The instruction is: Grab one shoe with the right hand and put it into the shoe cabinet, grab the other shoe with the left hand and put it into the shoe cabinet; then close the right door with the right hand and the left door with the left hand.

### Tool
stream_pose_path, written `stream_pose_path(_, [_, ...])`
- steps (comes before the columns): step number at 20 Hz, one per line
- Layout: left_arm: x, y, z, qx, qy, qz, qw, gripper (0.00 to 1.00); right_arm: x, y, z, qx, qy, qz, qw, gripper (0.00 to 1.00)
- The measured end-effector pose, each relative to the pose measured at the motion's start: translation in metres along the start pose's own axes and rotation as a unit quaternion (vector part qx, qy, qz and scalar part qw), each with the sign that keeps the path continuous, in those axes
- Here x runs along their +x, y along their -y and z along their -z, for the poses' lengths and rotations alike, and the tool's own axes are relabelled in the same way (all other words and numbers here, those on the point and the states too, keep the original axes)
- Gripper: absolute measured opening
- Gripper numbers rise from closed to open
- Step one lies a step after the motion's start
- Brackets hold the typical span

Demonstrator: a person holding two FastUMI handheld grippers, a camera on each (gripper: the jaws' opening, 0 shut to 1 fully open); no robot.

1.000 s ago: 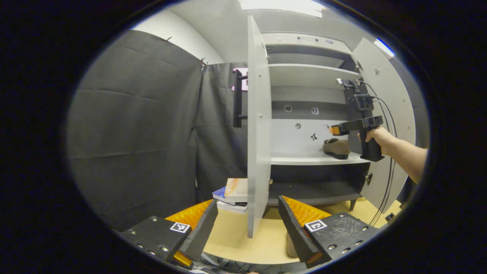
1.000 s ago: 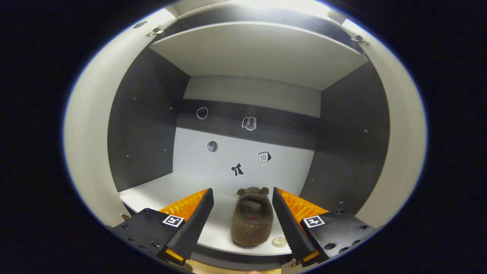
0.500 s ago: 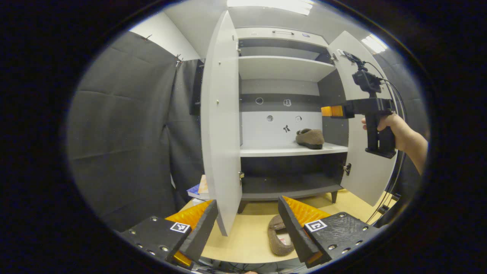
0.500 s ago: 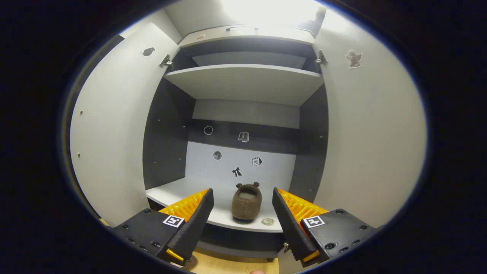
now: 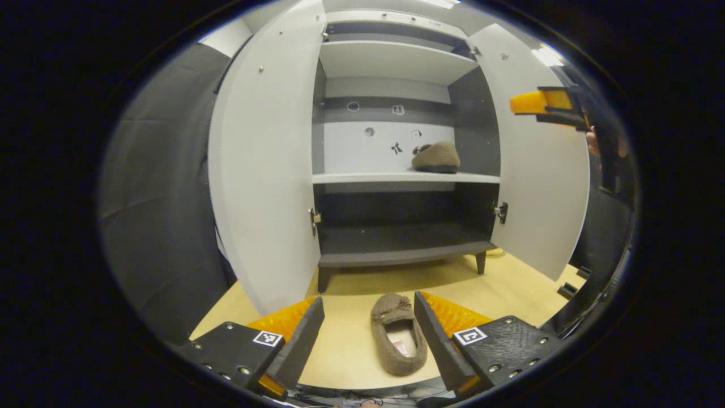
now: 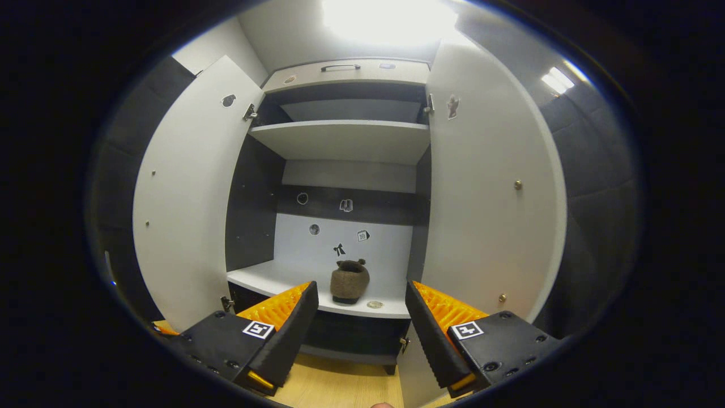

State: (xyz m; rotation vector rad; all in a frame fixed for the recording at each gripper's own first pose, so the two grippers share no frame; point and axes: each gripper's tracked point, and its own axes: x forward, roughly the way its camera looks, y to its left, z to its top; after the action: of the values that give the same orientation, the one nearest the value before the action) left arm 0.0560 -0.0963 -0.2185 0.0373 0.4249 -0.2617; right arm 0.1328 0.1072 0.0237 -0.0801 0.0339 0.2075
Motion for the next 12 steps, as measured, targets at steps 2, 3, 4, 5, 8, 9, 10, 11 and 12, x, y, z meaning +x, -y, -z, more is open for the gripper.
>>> stream_pose_path(2, [0.014,0.001,0.018,0.003,-0.025,0.002,1.0,0.94,-0.017,0.006,0.007,0.001,-0.002,0.004,1.0,0.98])
stream_pose_path(3, [0.019,0.004,0.026,0.003,-0.034,0.004,0.999,0.94,-0.024,0.008,0.01,0.001,-0.002,0.005,1.0,0.98])
stream_pose_path(4, [0.026,0.006,0.034,0.002,-0.043,0.008,0.999,0.94,-0.031,0.01,0.014,0.005,-0.002,0.006,1.0,0.98])
stream_pose_path(5, [0.033,0.009,0.042,0.001,-0.052,0.013,0.999,0.94,-0.038,0.009,0.019,0.011,-0.003,0.004,1.0,0.98])
stream_pose_path(8, [0.059,0.005,0.067,0.005,-0.088,0.005,0.996,0.94,-0.056,0.01,0.037,0.015,-0.014,0.006,1.0,0.98])
stream_pose_path(9, [0.066,0.003,0.076,0.003,-0.099,0.001,0.995,0.94,-0.062,0.012,0.042,0.015,-0.02,0.009,1.0,0.98])
stream_pose_path(10, [0.072,0.001,0.086,0.001,-0.11,-0.003,0.994,0.94,-0.066,0.014,0.045,0.015,-0.023,0.011,1.0,0.98])
stream_pose_path(11, [0.076,0.0,0.094,0.001,-0.121,-0.007,0.993,0.94,-0.071,0.017,0.046,0.014,-0.024,0.014,1.0,0.98])
stream_pose_path(12, [0.081,-0.002,0.101,0.002,-0.132,-0.011,0.991,0.94,-0.075,0.023,0.048,0.011,-0.025,0.022,0.999,0.98])
